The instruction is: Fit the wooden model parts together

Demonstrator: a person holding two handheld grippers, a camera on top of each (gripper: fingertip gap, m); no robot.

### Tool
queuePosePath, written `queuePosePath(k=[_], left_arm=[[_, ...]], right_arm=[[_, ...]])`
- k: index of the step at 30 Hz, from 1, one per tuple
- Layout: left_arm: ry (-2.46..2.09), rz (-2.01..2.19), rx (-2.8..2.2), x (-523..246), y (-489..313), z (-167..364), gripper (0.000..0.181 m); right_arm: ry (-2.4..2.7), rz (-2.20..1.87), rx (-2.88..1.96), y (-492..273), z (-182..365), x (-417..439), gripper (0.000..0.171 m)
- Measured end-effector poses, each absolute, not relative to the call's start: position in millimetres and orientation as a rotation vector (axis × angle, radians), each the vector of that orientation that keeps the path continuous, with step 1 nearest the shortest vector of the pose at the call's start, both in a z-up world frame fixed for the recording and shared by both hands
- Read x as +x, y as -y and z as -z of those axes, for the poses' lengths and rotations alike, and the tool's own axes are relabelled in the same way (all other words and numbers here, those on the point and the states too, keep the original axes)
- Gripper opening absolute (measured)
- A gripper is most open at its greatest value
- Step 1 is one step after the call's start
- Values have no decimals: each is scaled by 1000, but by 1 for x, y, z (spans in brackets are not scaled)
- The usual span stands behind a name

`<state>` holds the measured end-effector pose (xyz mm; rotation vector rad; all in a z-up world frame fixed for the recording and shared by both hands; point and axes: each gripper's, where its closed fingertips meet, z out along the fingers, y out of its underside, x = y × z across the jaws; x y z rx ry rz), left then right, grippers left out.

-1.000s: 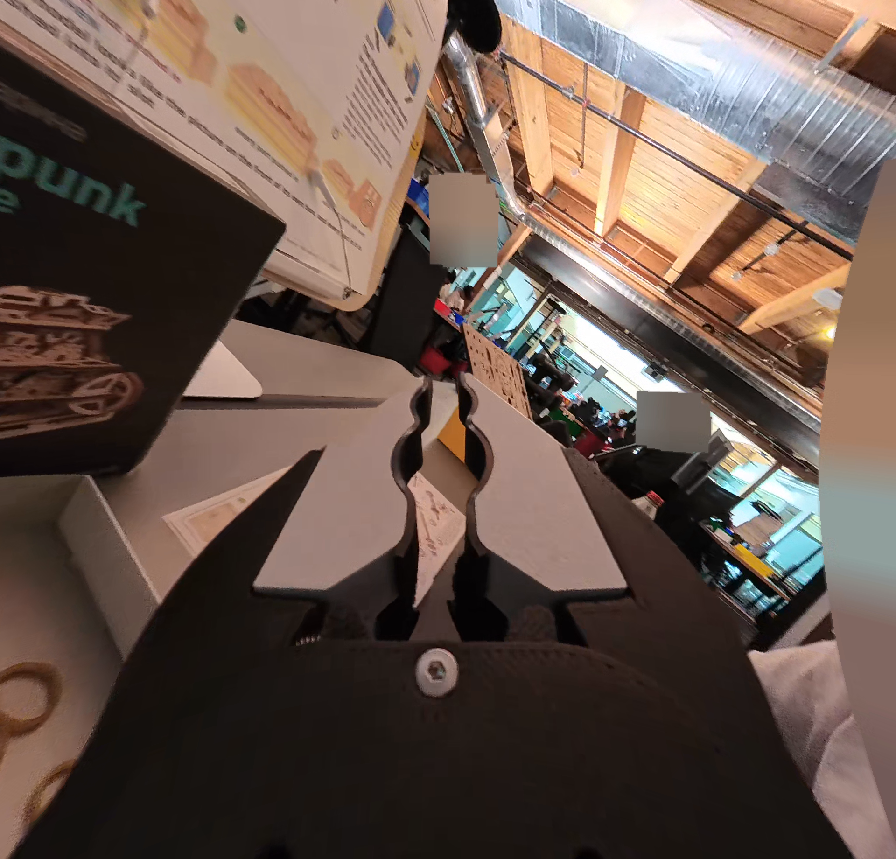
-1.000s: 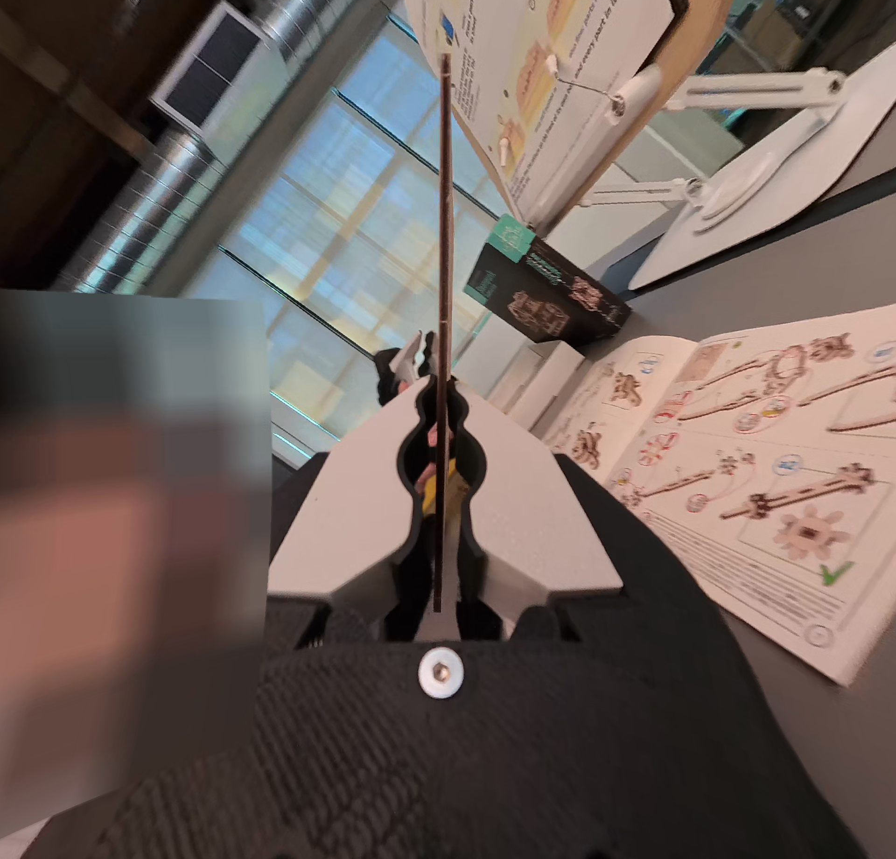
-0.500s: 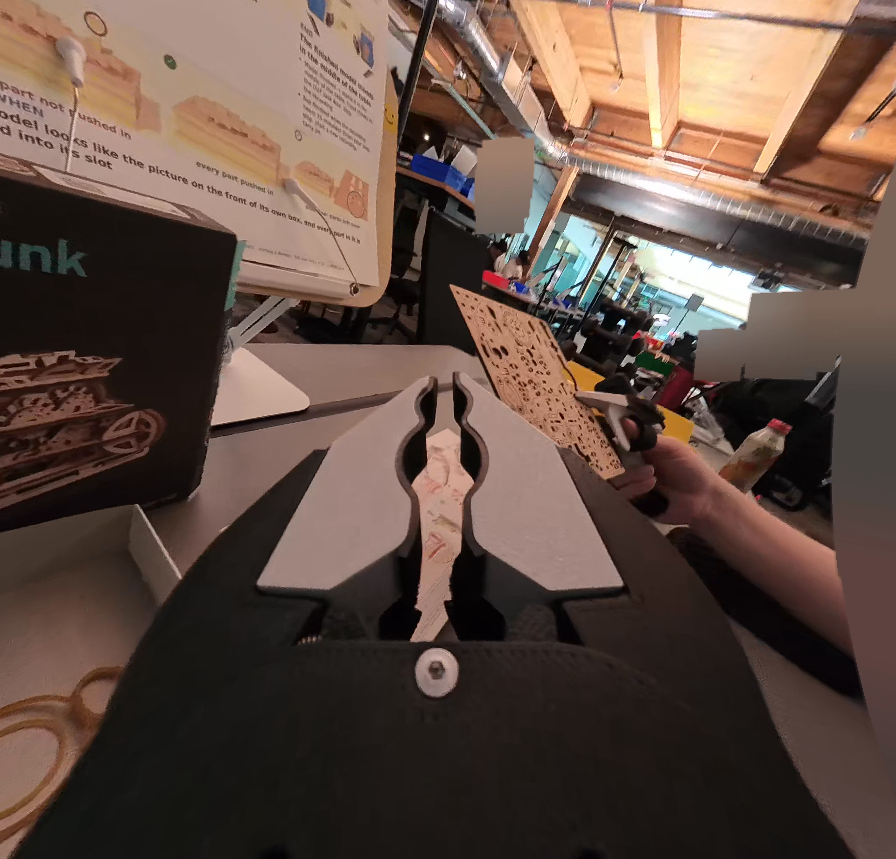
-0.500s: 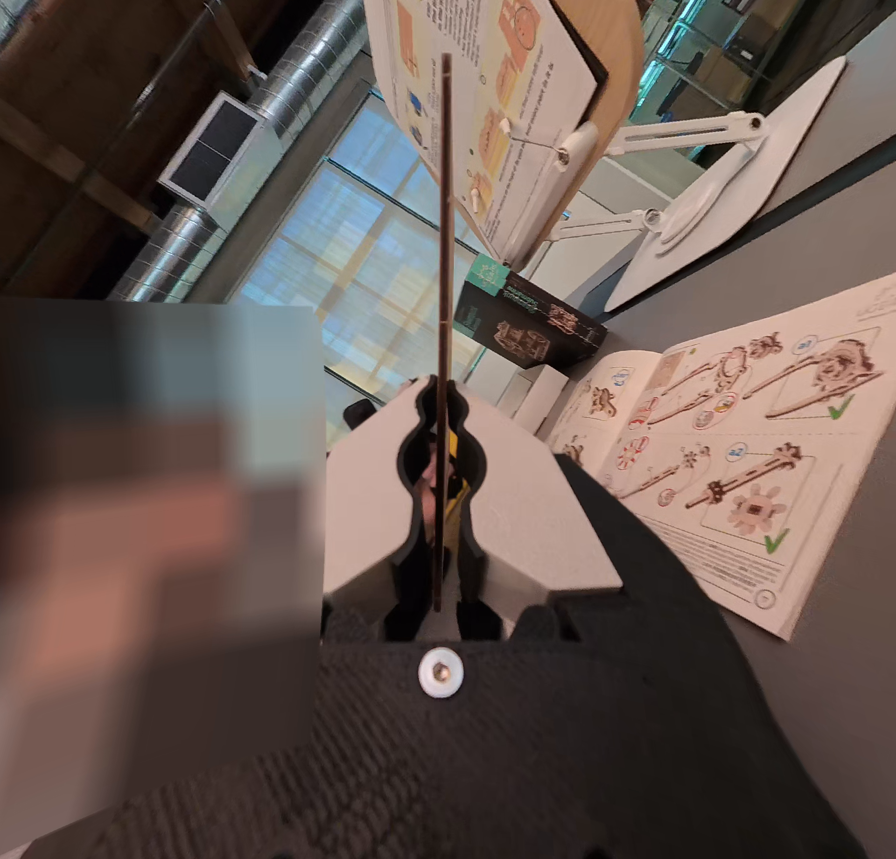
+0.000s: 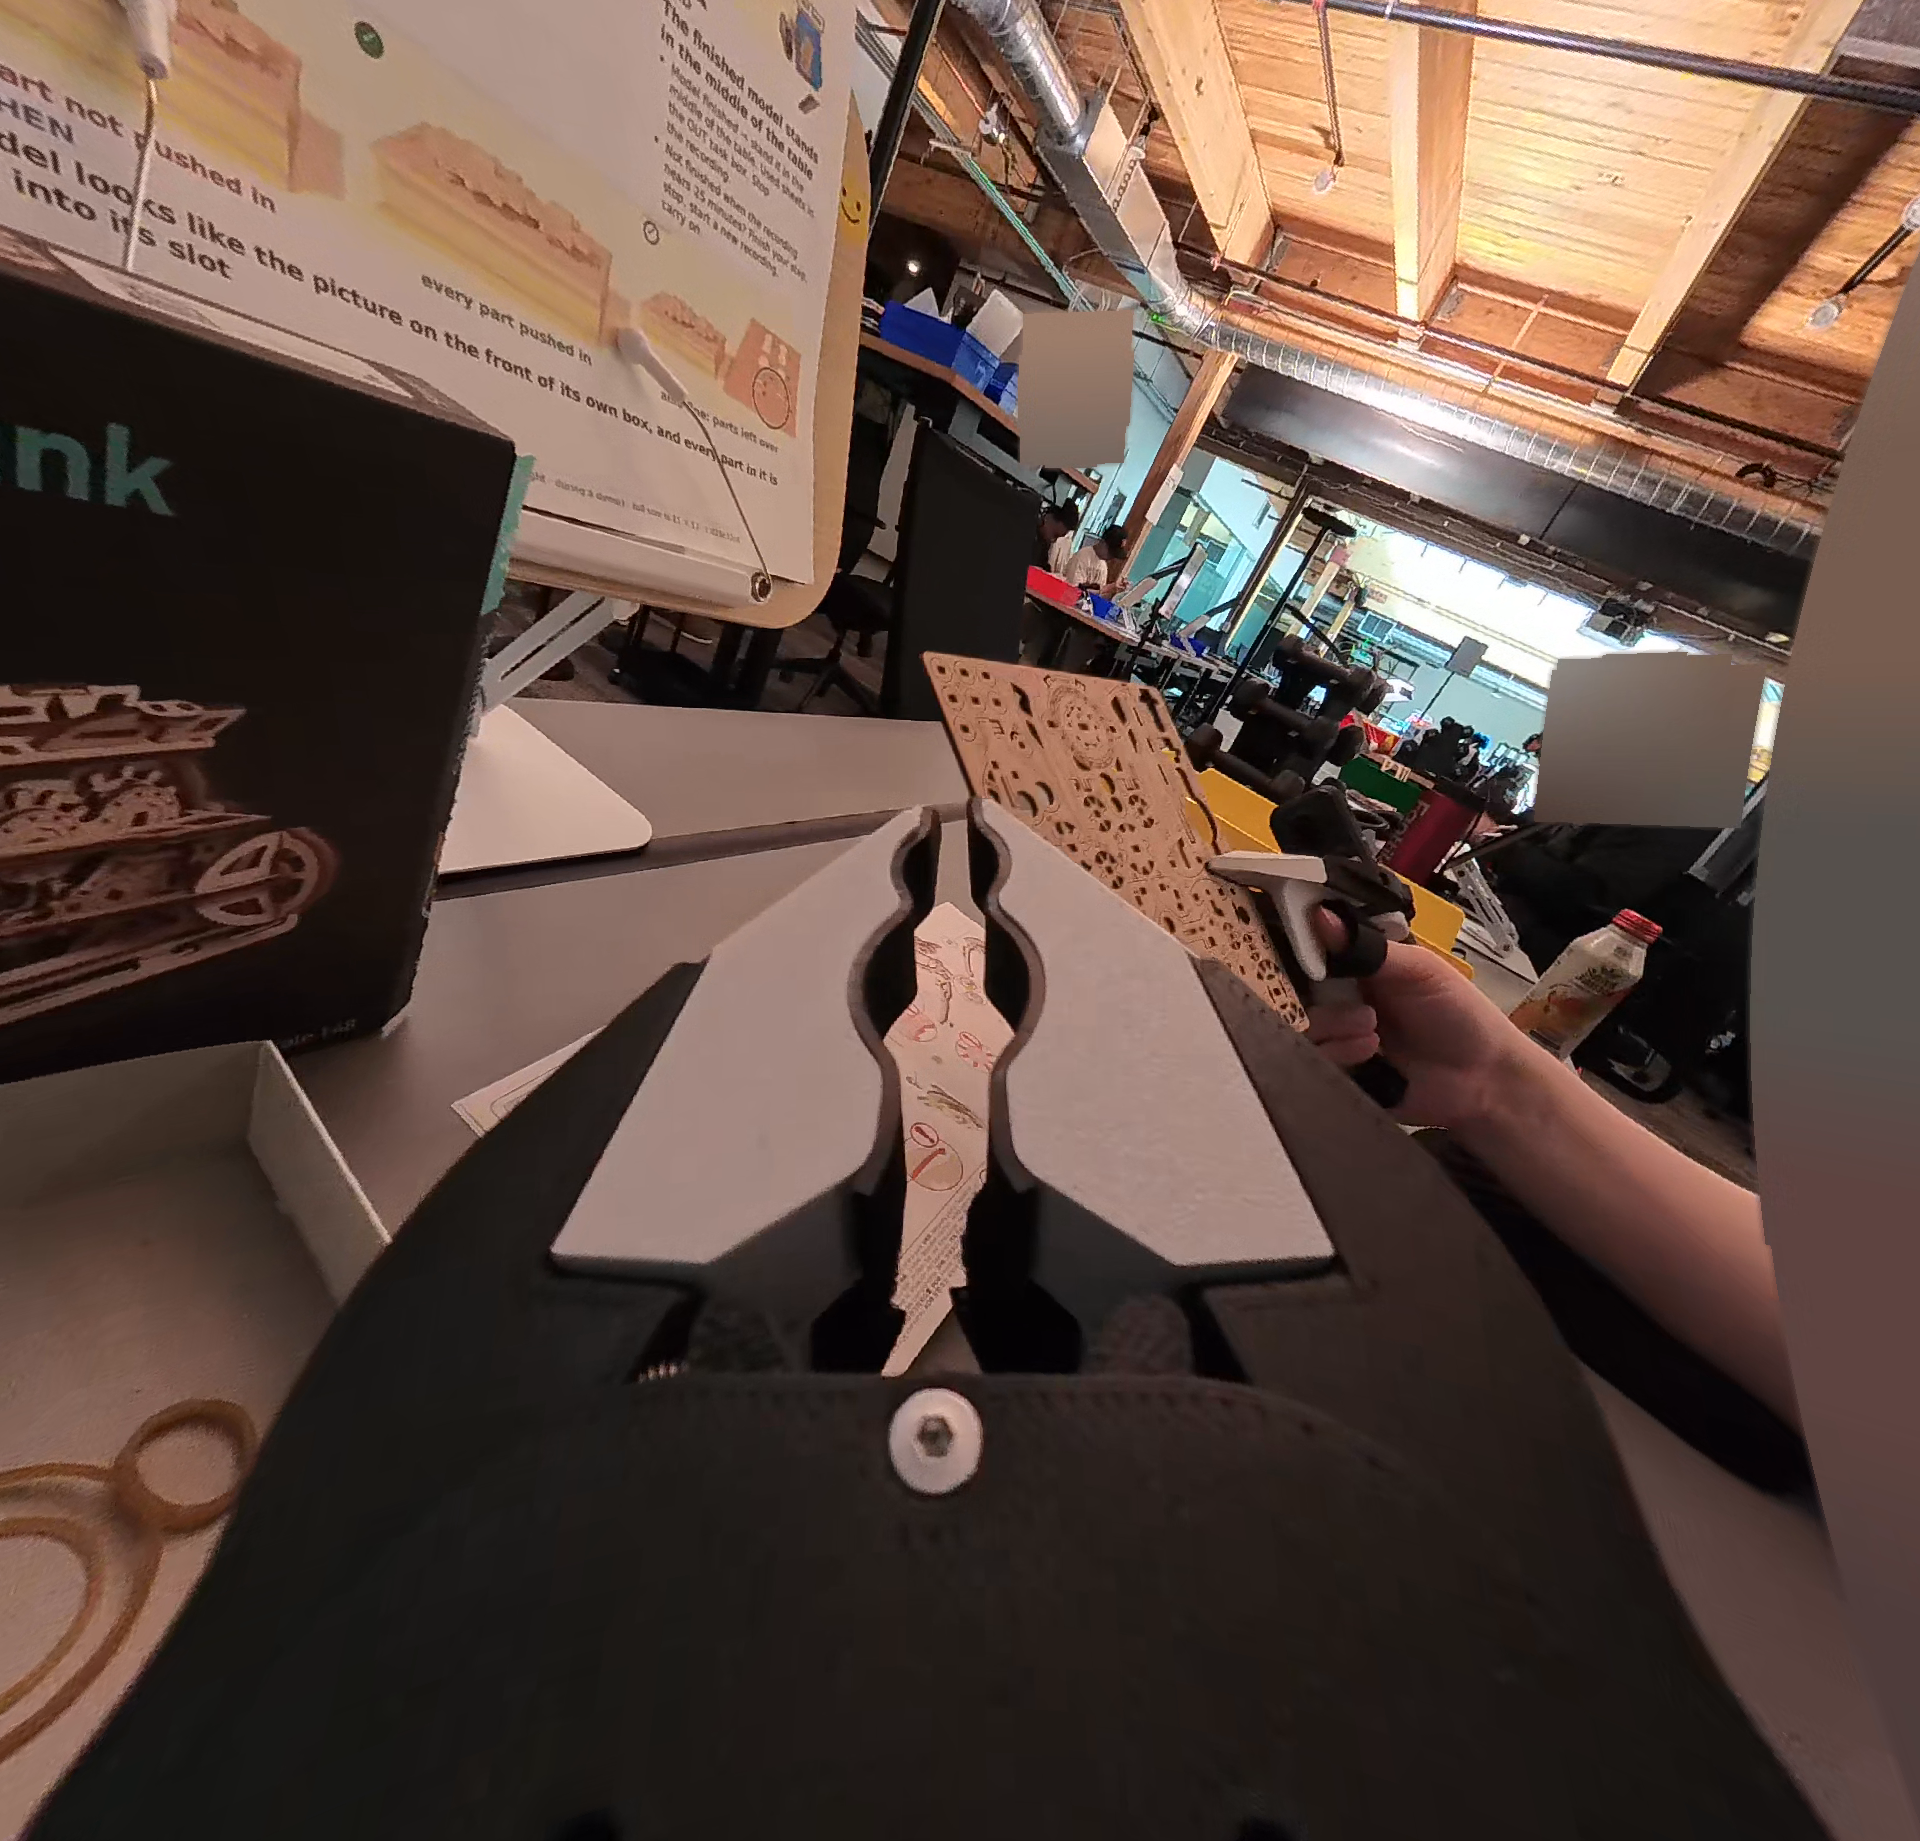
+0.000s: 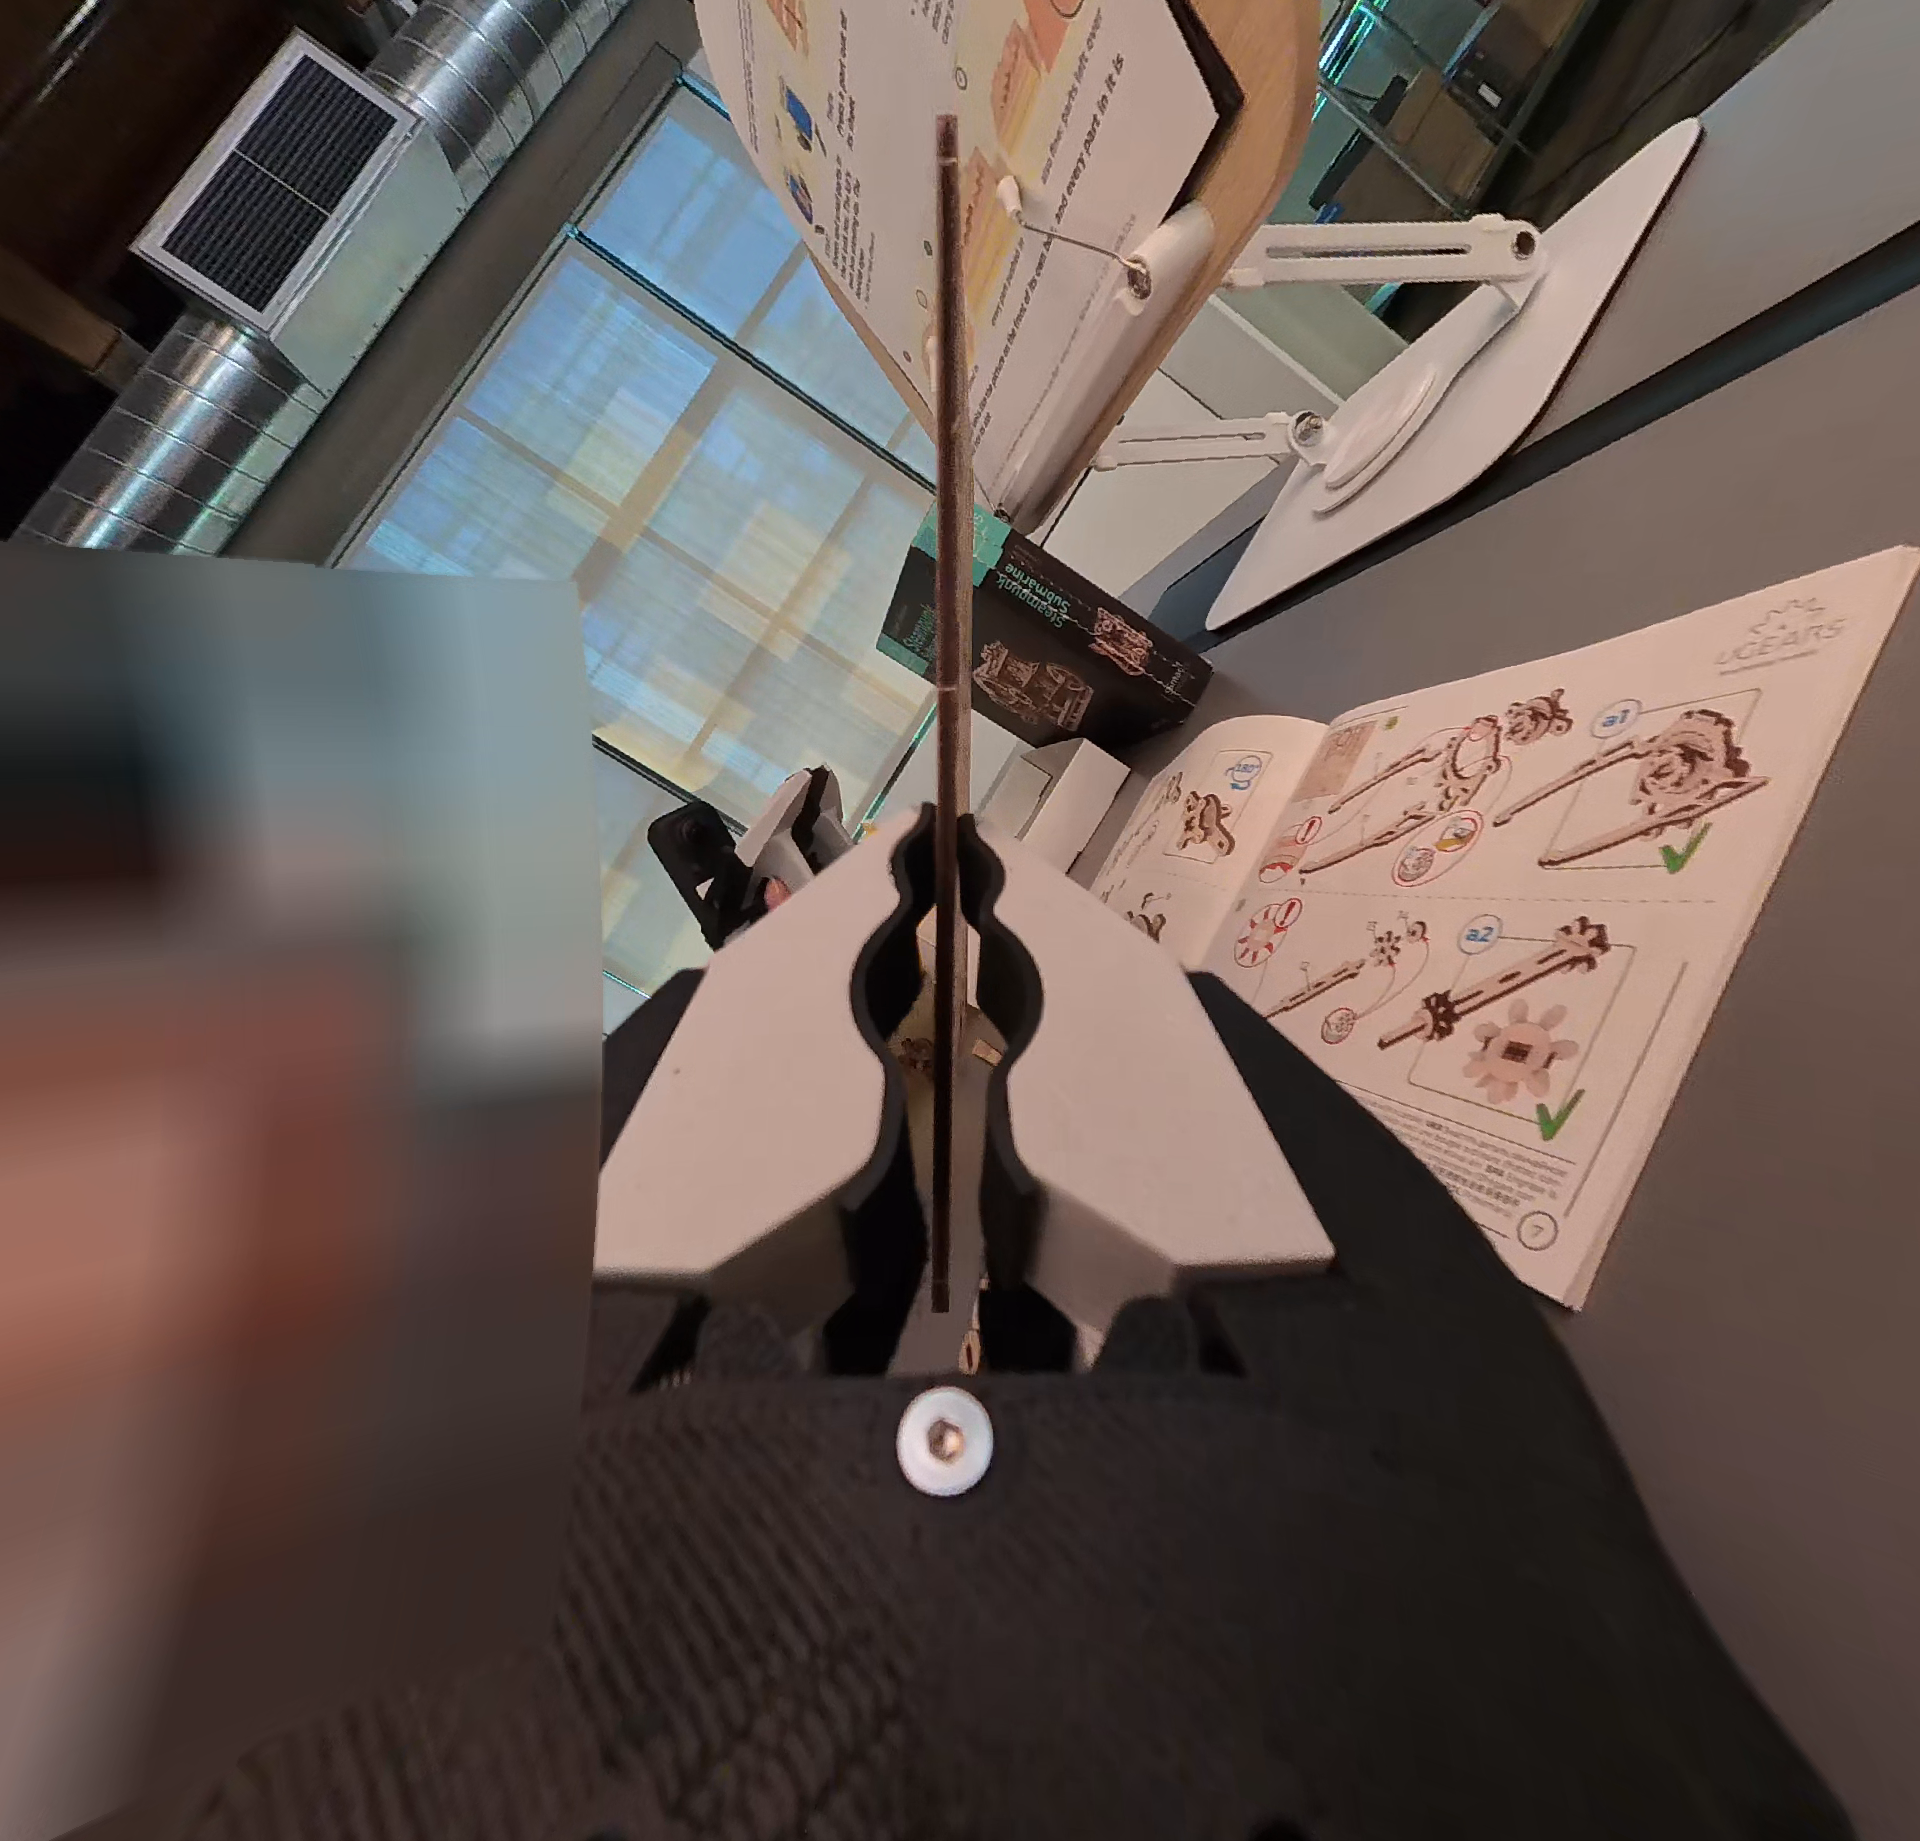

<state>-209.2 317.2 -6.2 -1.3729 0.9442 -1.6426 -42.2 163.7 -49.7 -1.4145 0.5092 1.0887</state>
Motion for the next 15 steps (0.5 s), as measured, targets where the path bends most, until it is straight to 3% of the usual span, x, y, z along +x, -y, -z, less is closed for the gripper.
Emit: queuePosePath(k=[1, 15], left_arm=[[-946, 1644, -1373, -209, -317, 6, 3], [-952, 1626, -1361, -210, -319, 5, 1]], right_arm=[[-508, -1086, -1421, -164, 51, -43, 1], [-504, -1092, -1442, -165, 53, -46, 1]])
